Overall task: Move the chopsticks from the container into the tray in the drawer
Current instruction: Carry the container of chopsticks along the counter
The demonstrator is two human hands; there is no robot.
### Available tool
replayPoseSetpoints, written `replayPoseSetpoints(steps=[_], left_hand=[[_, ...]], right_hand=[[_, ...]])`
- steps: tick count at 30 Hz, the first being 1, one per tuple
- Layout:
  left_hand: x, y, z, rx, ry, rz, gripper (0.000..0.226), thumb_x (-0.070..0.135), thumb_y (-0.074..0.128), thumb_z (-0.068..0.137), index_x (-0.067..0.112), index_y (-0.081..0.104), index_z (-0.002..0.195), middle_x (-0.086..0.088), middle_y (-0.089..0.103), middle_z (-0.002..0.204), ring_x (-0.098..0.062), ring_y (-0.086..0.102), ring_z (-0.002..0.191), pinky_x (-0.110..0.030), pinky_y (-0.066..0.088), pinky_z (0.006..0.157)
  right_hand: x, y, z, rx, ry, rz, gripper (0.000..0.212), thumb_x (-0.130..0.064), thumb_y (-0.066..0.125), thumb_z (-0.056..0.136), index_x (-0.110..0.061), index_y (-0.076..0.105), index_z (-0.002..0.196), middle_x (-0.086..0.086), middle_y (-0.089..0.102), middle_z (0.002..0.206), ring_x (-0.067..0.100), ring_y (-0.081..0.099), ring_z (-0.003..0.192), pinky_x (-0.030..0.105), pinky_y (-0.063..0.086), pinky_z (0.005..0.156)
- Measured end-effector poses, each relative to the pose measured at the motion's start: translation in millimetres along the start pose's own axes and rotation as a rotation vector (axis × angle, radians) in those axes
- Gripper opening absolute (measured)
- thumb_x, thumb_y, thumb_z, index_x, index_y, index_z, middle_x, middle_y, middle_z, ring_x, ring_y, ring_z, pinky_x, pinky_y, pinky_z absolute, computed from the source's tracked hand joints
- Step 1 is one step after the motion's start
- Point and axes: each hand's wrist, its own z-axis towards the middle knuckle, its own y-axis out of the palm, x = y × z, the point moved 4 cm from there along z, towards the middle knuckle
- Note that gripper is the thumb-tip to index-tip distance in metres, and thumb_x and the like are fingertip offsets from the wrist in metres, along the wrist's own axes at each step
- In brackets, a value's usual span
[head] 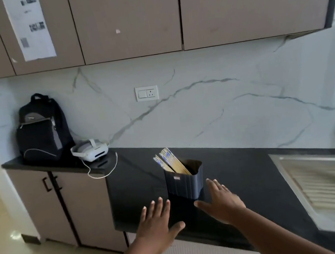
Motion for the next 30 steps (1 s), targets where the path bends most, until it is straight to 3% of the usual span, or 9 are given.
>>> replayPoseSetpoints(steps=[6, 10, 14, 17, 21, 23, 25, 27, 30], left_hand=[[-27.6, -9.2, 49.2, 0.024, -0.092, -0.076, 0.093, 0.081, 0.014, 0.081, 0.026, -0.013, 0.151, -0.002, -0.02, 0.16, -0.024, -0.019, 0.146, -0.045, -0.011, 0.116], [-36.0, -19.8, 100.1, 0.05, -0.213, -0.279, 0.092, 0.08, 0.017, 0.083, 0.026, -0.01, 0.152, -0.003, -0.016, 0.161, -0.024, -0.014, 0.148, -0.045, -0.007, 0.117], [-21.2, -22.9, 146.2, 0.058, -0.351, -0.691, 0.094, 0.074, 0.035, 0.086, 0.021, -0.004, 0.154, -0.005, -0.01, 0.162, -0.025, -0.007, 0.149, -0.047, -0.001, 0.119], [-10.9, -29.3, 180.6, 0.163, -0.353, -1.14, 0.104, 0.072, 0.059, 0.073, 0.023, 0.015, 0.153, -0.003, 0.021, 0.16, -0.022, 0.023, 0.144, -0.042, 0.022, 0.115], [-11.9, -16.7, 208.5, 0.217, -0.453, -1.365, 0.072, 0.043, 0.075, 0.076, 0.022, 0.043, 0.137, 0.004, 0.051, 0.138, -0.021, 0.05, 0.125, -0.032, 0.035, 0.095], [-12.2, -7.9, 213.0, 0.208, -0.47, -1.423, 0.063, 0.03, 0.075, 0.079, 0.019, 0.047, 0.134, -0.006, 0.055, 0.136, -0.022, 0.053, 0.121, -0.037, 0.037, 0.101], [-13.2, -2.3, 214.1, 0.195, -0.471, -1.462, 0.065, 0.024, 0.073, 0.082, 0.016, 0.043, 0.139, -0.007, 0.056, 0.135, -0.024, 0.053, 0.122, -0.04, 0.038, 0.103], [-12.7, -1.8, 212.2, 0.219, -0.452, -1.466, 0.048, 0.021, 0.07, 0.084, 0.022, 0.052, 0.129, 0.003, 0.066, 0.118, -0.011, 0.062, 0.105, -0.03, 0.042, 0.088], [-11.9, -4.9, 201.2, 0.276, -0.463, -1.477, 0.028, 0.015, 0.067, 0.087, 0.028, 0.058, 0.111, 0.009, 0.071, 0.1, 0.004, 0.068, 0.077, -0.014, 0.047, 0.063]], right_hand=[[1.6, 5.5, 69.4, 0.052, 0.054, 0.268, 0.106, -0.081, 0.045, 0.075, -0.022, 0.002, 0.153, 0.004, 0.005, 0.163, 0.024, 0.021, 0.146, 0.047, 0.033, 0.113], [8.2, 8.2, 121.6, 0.059, 0.079, 0.507, 0.115, -0.084, 0.048, 0.07, -0.02, -0.002, 0.153, 0.005, 0.005, 0.163, 0.026, 0.021, 0.146, 0.046, 0.033, 0.112], [23.4, 20.7, 158.0, 0.005, 0.118, 0.745, 0.104, -0.068, 0.059, 0.078, -0.023, 0.002, 0.153, 0.006, 0.015, 0.162, 0.027, 0.027, 0.144, 0.044, 0.032, 0.112], [25.5, 29.9, 182.3, -0.049, 0.177, 0.941, 0.09, -0.052, 0.063, 0.085, -0.022, 0.011, 0.152, 0.011, 0.033, 0.154, 0.03, 0.039, 0.136, 0.041, 0.036, 0.108], [26.8, 48.9, 195.3, -0.091, 0.203, 1.07, 0.068, -0.018, 0.058, 0.091, -0.03, 0.021, 0.147, 0.006, 0.054, 0.129, 0.022, 0.057, 0.107, 0.031, 0.049, 0.08], [30.3, 57.3, 196.2, -0.103, 0.195, 1.09, 0.066, -0.01, 0.052, 0.089, -0.035, 0.023, 0.142, 0.002, 0.058, 0.117, 0.017, 0.06, 0.097, 0.028, 0.049, 0.068], [31.6, 60.5, 197.2, -0.12, 0.176, 1.117, 0.065, -0.008, 0.05, 0.089, -0.036, 0.023, 0.14, 0.0, 0.057, 0.115, 0.015, 0.06, 0.097, 0.029, 0.052, 0.07], [31.4, 63.6, 200.6, -0.138, 0.176, 1.144, 0.064, -0.007, 0.05, 0.088, -0.037, 0.024, 0.138, 0.001, 0.057, 0.114, 0.017, 0.06, 0.098, 0.035, 0.056, 0.076], [28.4, 68.3, 204.9, -0.151, 0.198, 1.166, 0.061, -0.006, 0.05, 0.085, -0.039, 0.028, 0.132, 0.002, 0.059, 0.106, 0.019, 0.063, 0.089, 0.033, 0.054, 0.064]])
